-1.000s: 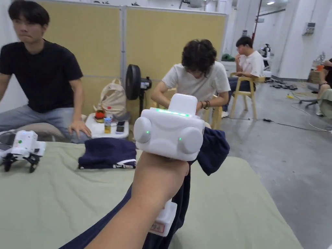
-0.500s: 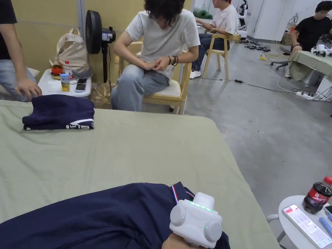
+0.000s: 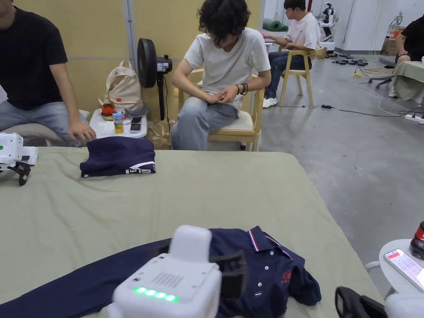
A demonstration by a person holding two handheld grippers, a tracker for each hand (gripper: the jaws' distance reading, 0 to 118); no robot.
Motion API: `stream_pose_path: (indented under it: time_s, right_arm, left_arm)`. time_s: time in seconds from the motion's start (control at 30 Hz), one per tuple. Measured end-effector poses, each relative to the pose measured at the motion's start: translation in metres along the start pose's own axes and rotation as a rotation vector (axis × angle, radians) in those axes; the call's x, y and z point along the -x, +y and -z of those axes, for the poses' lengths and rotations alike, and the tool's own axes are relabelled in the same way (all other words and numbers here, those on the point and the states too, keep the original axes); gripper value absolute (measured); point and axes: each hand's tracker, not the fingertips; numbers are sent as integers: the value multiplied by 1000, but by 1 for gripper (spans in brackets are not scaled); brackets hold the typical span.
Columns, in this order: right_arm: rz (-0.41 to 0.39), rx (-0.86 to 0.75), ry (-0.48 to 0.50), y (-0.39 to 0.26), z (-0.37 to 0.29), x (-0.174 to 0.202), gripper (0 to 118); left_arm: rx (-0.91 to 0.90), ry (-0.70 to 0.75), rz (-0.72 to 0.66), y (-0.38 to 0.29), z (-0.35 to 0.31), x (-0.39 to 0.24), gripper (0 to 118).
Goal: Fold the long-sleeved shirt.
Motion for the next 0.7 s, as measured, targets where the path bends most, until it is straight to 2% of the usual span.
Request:
stream_pose_path:
  time_s: [0.07, 0.13, 0.17, 0.2, 0.23, 0.3, 0.4, 0.7]
  right_arm:
    - [-11, -11, 20, -5, -3, 13, 1]
    - [-23, -21, 39, -16, -7, 27, 1]
    - [-30, -25, 45, -23, -10, 32, 1]
    - [-34, -33, 45, -30, -14, 38, 1]
    - [-35, -38, 46, -37, -17, 43, 1]
    - [-23, -13, 59, -51, -22, 50, 1]
    - [-11, 62, 81, -68, -22, 57, 1]
    - [-15, 78, 62, -83, -19, 68, 1]
  left_arm:
    - [-14, 100, 14, -15, -48, 23, 98]
    - [-15, 211, 4, -37, -93, 43, 72]
    - [-12, 238, -3, -49, -111, 50, 54]
    - [6, 251, -29, -61, -126, 56, 54]
    - [29, 237, -69, -71, -136, 61, 44]
    - [122, 251, -153, -92, -151, 70, 4]
    - [113, 267, -140, -114, -160, 68, 0]
    - [119, 216, -146, -121, -154, 61, 0]
